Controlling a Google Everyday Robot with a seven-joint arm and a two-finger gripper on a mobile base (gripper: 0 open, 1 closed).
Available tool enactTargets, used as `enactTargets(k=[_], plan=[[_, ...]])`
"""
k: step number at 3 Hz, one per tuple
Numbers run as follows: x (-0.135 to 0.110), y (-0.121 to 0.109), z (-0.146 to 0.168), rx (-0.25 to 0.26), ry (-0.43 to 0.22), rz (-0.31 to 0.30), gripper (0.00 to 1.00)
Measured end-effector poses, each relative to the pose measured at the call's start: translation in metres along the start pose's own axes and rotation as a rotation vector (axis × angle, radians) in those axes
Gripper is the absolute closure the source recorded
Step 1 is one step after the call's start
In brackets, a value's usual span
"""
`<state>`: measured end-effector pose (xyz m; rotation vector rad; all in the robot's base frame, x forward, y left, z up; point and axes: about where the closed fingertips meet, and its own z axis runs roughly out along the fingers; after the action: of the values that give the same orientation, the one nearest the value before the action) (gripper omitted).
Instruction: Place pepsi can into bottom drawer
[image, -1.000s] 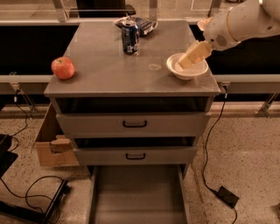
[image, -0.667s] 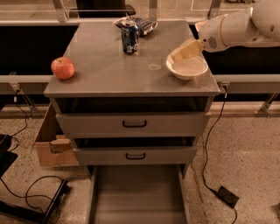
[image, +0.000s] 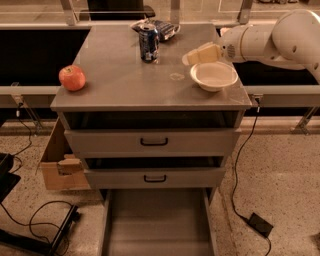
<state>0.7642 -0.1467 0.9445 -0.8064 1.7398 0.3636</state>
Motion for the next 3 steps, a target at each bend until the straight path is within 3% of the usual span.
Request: enactTargets(k=[1,3], plan=[[-0.002,0.004,0.016,-0.017,-0.035,0.004,0.0],[-0.04,0.028,0.117,-0.185,-0.204,-0.034,0.0]])
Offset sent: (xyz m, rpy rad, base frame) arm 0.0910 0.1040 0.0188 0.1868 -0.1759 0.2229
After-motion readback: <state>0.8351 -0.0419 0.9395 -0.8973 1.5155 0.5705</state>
